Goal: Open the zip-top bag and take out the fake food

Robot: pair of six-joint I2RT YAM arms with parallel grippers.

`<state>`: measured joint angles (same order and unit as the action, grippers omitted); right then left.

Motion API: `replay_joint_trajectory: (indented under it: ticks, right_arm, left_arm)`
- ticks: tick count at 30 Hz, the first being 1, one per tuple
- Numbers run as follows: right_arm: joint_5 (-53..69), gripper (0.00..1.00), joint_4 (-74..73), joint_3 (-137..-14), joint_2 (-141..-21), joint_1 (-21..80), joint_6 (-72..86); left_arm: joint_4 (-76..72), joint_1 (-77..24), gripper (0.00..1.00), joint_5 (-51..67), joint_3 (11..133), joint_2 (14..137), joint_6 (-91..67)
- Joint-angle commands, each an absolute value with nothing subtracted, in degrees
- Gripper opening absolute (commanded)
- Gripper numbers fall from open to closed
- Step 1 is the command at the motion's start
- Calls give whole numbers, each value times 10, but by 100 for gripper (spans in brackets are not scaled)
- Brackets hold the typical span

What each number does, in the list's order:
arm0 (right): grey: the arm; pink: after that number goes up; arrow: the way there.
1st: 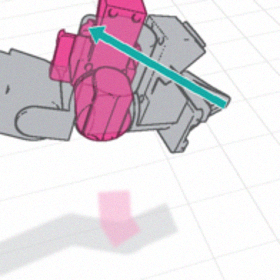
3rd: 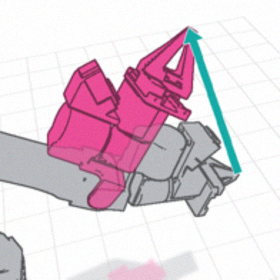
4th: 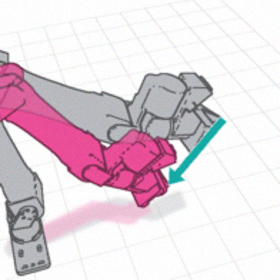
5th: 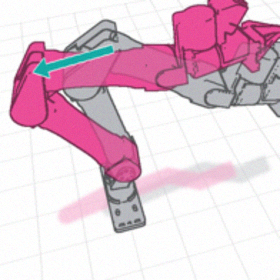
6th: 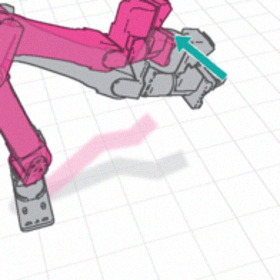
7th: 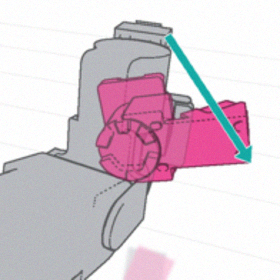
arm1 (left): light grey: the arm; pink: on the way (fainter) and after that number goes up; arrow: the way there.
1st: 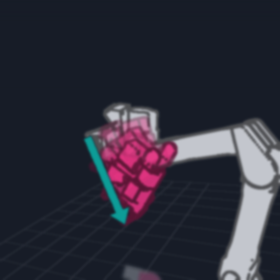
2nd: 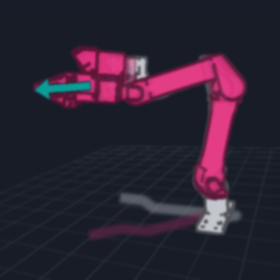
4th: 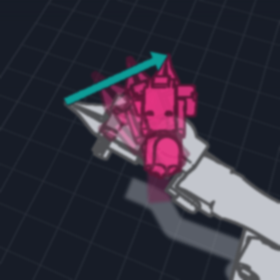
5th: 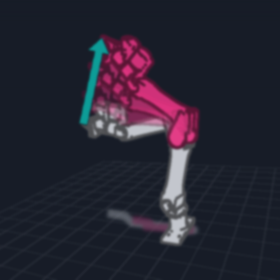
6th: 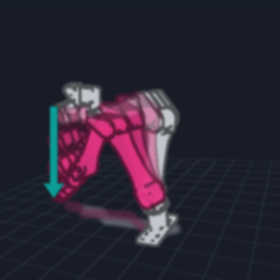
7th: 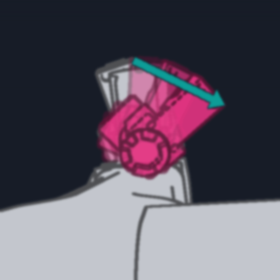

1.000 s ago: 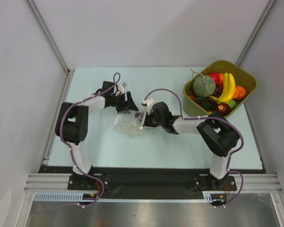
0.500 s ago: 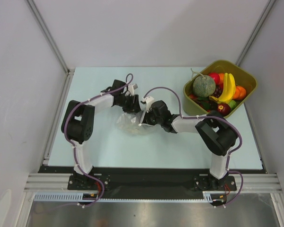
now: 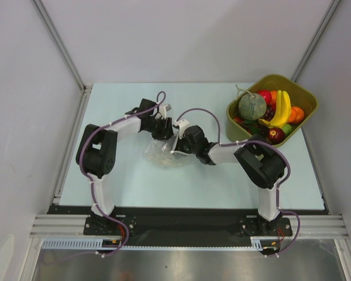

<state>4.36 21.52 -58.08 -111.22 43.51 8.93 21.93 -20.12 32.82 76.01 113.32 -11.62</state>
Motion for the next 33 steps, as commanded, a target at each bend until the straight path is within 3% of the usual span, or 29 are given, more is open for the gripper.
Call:
replay_joint_trajectory:
  ticks: [1, 7, 12, 14, 17, 24, 33]
  right_arm:
    - [24, 62, 260, -616, -1142, 447, 91]
    - [-44, 44, 199, -646, -1165, 477, 75]
    - [-90, 8, 163, -643, -1158, 480, 73]
    - [-98, 4, 142, -639, -1151, 479, 77]
    - [-102, 1, 124, -627, -1122, 478, 81]
    - [-86, 0, 39, -613, -1031, 458, 113]
    - [-33, 0, 3, -608, -996, 453, 128]
  left_arm:
    - [290, -215, 50, 287, 736, 1168, -83]
    - [278, -215, 50, 330, 730, 1161, -100]
    - [279, -213, 52, 334, 734, 1160, -103]
    - [279, -207, 59, 329, 736, 1158, -103]
    - [275, -194, 64, 323, 736, 1154, -106]
    - [272, -176, 64, 302, 728, 1152, -99]
    - [264, -176, 58, 303, 722, 1148, -104]
